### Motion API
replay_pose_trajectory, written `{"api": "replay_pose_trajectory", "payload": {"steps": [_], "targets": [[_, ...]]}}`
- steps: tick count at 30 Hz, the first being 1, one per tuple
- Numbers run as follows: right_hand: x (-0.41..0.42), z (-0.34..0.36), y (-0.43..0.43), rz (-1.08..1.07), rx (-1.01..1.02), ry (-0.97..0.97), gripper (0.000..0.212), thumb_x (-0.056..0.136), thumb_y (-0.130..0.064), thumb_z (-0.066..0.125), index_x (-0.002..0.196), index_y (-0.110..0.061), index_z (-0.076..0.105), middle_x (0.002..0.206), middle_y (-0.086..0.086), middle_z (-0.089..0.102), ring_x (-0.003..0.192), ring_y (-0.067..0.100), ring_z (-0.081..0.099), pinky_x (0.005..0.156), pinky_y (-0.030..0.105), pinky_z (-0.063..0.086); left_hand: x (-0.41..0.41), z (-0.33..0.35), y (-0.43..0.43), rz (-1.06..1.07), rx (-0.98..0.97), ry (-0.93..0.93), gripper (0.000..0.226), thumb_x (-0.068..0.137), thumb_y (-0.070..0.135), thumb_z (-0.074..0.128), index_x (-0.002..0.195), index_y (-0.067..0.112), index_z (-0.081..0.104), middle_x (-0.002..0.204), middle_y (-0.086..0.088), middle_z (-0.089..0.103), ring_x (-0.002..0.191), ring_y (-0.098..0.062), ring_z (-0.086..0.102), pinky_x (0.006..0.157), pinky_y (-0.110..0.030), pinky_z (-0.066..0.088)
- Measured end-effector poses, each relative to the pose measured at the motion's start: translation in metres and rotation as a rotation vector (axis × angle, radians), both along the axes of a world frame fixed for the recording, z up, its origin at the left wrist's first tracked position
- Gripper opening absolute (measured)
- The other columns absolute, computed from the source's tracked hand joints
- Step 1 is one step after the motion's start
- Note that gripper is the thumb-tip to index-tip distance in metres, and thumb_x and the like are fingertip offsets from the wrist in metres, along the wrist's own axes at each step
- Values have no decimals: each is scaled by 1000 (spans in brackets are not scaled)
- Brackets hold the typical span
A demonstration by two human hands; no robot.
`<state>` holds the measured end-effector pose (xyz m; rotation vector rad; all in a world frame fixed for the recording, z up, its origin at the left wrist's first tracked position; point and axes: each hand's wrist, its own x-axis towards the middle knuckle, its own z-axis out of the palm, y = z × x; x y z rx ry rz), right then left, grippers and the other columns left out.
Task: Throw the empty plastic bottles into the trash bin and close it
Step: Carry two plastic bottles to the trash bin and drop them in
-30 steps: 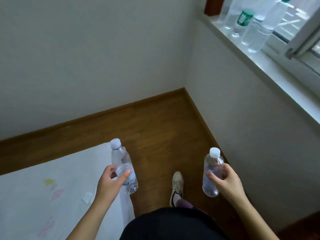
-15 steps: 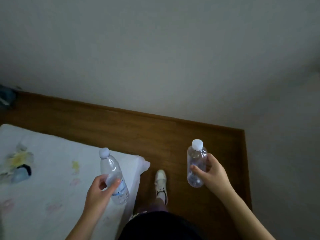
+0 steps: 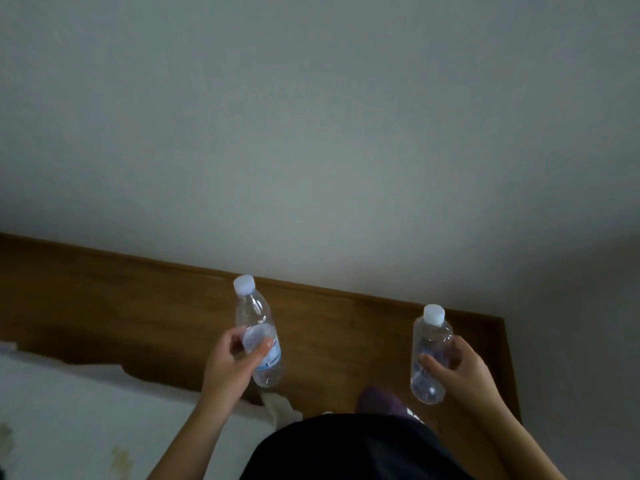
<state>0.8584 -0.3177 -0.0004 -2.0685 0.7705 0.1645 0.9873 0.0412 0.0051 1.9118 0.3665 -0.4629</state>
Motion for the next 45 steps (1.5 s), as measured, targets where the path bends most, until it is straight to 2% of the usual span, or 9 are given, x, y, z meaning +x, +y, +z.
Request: {"api": "replay_pose_trajectory", "payload": {"steps": [5, 12, 16, 19, 23, 28, 30, 37, 45], "targets": [[110, -3, -17, 122, -35, 15, 56, 61, -63, 66, 105, -28, 57, 93, -17, 63, 83, -1, 61, 71, 20, 51, 82, 9, -5, 30, -34, 2, 46, 76, 36, 83, 115, 24, 63, 111, 4, 70, 103, -15, 69, 79, -33, 61], [303, -12, 23, 411, 85, 52, 49, 75, -48, 80, 114, -28, 59, 107, -4, 68, 99, 17, 67, 88, 40, 57, 133, 0, 33, 371, 64, 7, 43, 72, 46, 82, 105, 26, 63, 101, 1, 72, 95, -18, 71, 74, -30, 56], [401, -5, 85, 674, 154, 49, 73, 59, -72, 77, 115, -29, 59, 109, -10, 66, 100, 11, 64, 82, 28, 51, 128, 6, 52, 639, 188, -25, 35, 80, 40, 81, 104, 20, 65, 95, 1, 72, 88, -13, 68, 69, -27, 50], [456, 4, 145, 883, 198, 95, 53, 73, -44, 83, 116, -30, 56, 114, -6, 64, 106, 17, 63, 81, 27, 49, 107, 10, 68, 860, 248, -14, 31, 81, 35, 82, 101, 19, 64, 95, 5, 69, 90, -13, 65, 78, -32, 49], [511, 17, 237, 1113, 217, 48, 99, 36, -90, 68, 116, -34, 55, 107, -19, 61, 97, 3, 60, 78, 24, 50, 74, 6, 91, 1182, 249, 36, 36, 80, 32, 83, 105, 14, 65, 101, 1, 70, 96, -18, 65, 84, -35, 47], [545, 16, 348, 1295, 238, 88, 66, 68, -55, 80, 123, -23, 60, 115, -5, 67, 105, 18, 65, 91, 42, 56, 57, -10, 130, 1434, 234, 97, 36, 80, 31, 84, 106, 14, 65, 103, -1, 71, 99, -21, 66, 81, -35, 46], [557, 13, 387, 1337, 222, 84, 74, 62, -64, 78, 122, -25, 59, 115, -7, 67, 105, 16, 65, 91, 42, 57, 65, -13, 156, 1477, 228, 104, 37, 79, 31, 85, 105, 13, 65, 103, -3, 72, 100, -24, 67, 80, -35, 46], [600, -11, 472, 1254, 153, 128, 55, 77, -39, 82, 124, -23, 59, 117, -1, 68, 104, 20, 66, 90, 40, 56, 135, -6, 279, 1431, 163, 88, 50, 78, 42, 84, 113, 11, 64, 108, -8, 70, 105, -28, 66, 87, -40, 48], [671, -25, 550, 1091, 98, 125, 34, 76, -27, 85, 101, -28, 61, 103, -4, 69, 94, 14, 66, 81, 35, 54, 249, 19, 430, 1213, 190, -54, 36, 81, 36, 81, 107, 19, 62, 103, 6, 69, 99, -8, 65, 80, -28, 49]]}}
